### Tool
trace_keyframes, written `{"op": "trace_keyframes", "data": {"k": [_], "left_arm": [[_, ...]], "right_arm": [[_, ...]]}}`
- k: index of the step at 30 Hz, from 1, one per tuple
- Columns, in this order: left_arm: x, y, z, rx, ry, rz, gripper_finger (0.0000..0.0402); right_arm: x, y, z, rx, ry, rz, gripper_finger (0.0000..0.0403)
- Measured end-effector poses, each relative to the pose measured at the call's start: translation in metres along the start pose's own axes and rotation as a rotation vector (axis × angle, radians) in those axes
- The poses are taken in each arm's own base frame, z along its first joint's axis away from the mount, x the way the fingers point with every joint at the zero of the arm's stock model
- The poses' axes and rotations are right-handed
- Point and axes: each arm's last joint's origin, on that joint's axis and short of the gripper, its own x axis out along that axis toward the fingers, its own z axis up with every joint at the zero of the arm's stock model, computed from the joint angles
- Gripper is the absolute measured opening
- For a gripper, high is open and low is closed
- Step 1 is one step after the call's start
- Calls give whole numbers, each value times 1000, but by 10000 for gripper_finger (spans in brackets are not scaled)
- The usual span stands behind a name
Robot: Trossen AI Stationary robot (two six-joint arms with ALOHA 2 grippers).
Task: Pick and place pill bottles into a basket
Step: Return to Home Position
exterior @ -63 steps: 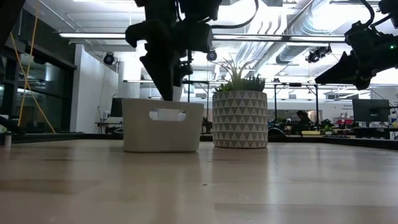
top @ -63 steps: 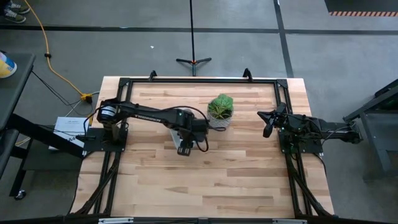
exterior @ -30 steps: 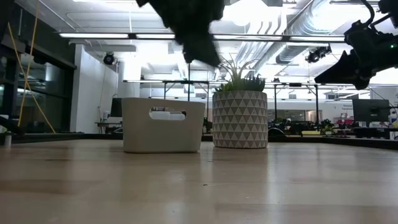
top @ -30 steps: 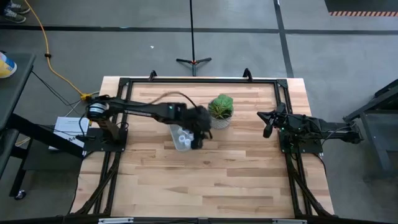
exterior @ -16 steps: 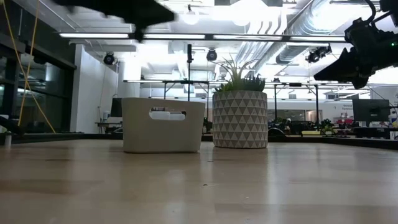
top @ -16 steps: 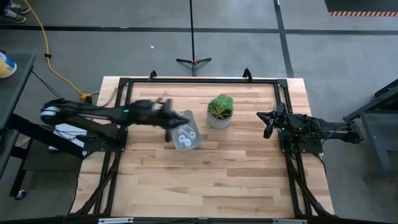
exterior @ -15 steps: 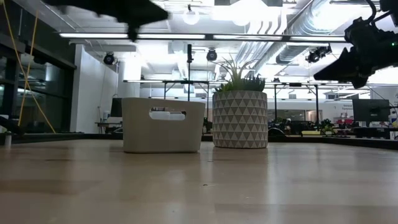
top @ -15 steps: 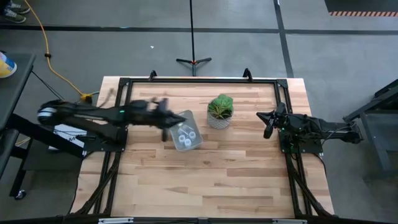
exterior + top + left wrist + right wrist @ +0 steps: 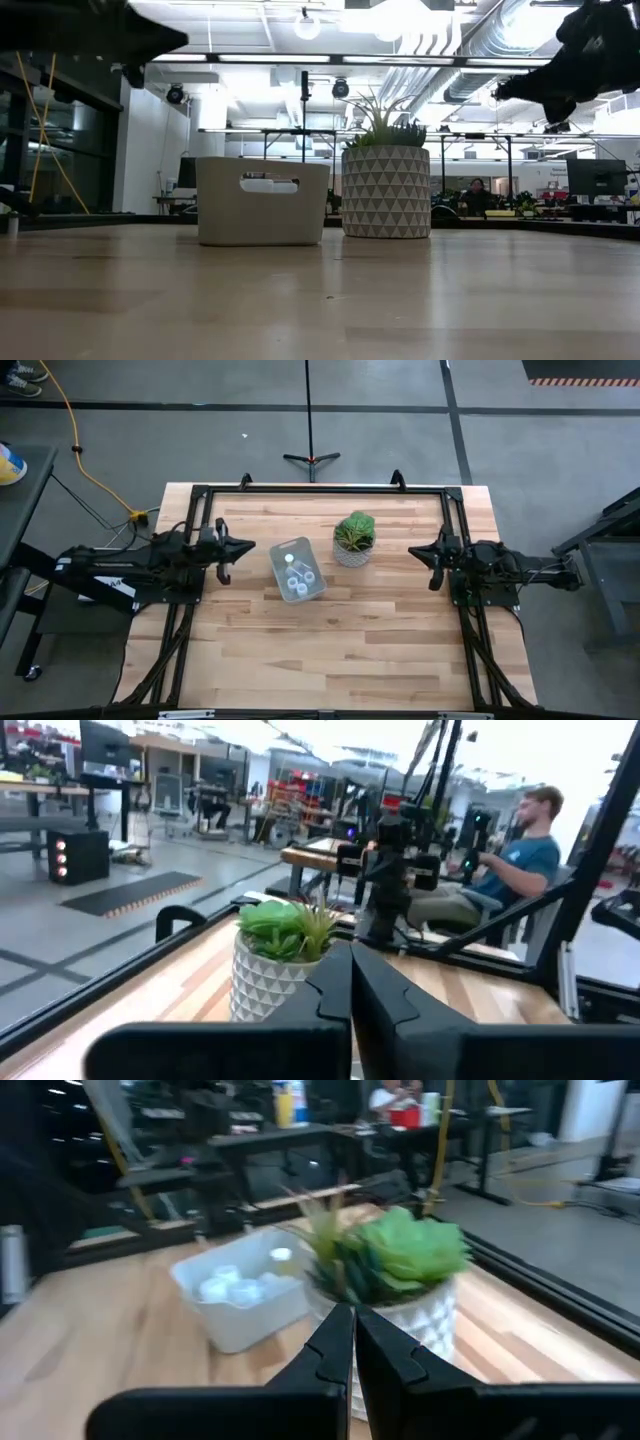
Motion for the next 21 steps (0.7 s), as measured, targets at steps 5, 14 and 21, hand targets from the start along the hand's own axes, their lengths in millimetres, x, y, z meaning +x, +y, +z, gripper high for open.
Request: {"op": "trace_keyframes", "data": {"k": [5, 14, 21], "left_arm": [[-11, 3, -13, -3, -37, -41, 21], [-18, 9, -35, -16, -53, 9, 23], [-20, 11, -45, -54, -62, 6, 29]], "right_arm": [[0, 3, 6, -22, -57, 78, 7], [-1, 6, 9, -62, -85, 162, 7], [5, 6, 0, -87, -165, 157, 7]]}}
